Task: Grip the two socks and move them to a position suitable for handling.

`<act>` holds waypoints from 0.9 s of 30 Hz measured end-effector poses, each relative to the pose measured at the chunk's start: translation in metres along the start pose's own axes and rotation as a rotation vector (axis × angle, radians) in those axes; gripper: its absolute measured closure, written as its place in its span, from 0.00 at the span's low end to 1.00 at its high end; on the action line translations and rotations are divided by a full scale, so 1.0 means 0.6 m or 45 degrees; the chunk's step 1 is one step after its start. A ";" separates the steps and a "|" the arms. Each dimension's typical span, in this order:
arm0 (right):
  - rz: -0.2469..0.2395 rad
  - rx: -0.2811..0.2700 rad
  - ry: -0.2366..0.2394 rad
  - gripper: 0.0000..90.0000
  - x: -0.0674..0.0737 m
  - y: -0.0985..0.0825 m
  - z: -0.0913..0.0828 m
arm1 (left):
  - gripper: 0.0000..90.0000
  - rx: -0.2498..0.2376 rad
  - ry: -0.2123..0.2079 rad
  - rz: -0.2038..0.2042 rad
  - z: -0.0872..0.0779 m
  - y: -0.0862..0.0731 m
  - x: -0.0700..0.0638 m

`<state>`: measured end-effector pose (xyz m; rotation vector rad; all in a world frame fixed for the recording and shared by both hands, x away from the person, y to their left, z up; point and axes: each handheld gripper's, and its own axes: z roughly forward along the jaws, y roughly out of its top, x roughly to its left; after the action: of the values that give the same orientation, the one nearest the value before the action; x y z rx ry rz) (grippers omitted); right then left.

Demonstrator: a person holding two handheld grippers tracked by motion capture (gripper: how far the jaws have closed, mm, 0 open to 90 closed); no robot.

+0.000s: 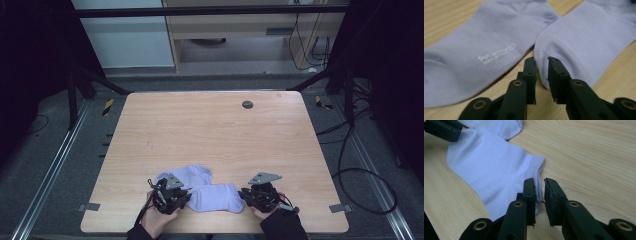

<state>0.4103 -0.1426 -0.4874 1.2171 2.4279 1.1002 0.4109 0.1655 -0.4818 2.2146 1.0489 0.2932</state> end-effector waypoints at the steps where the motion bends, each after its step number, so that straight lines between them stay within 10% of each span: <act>1: 0.011 -0.014 0.002 0.85 -0.001 0.001 -0.004 | 0.80 -0.015 0.001 -0.007 -0.003 0.001 0.001; 11: 0.067 -0.161 -0.023 0.67 -0.017 0.011 -0.020 | 0.56 -0.127 0.106 -0.060 -0.034 0.001 0.031; 27: 0.054 -0.219 -0.028 0.57 -0.017 0.061 -0.002 | 0.48 -0.190 0.261 -0.131 -0.059 -0.009 0.113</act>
<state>0.4381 -0.1374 -0.4623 1.2229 2.2478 1.2715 0.4354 0.2357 -0.4636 2.0222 1.2047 0.5442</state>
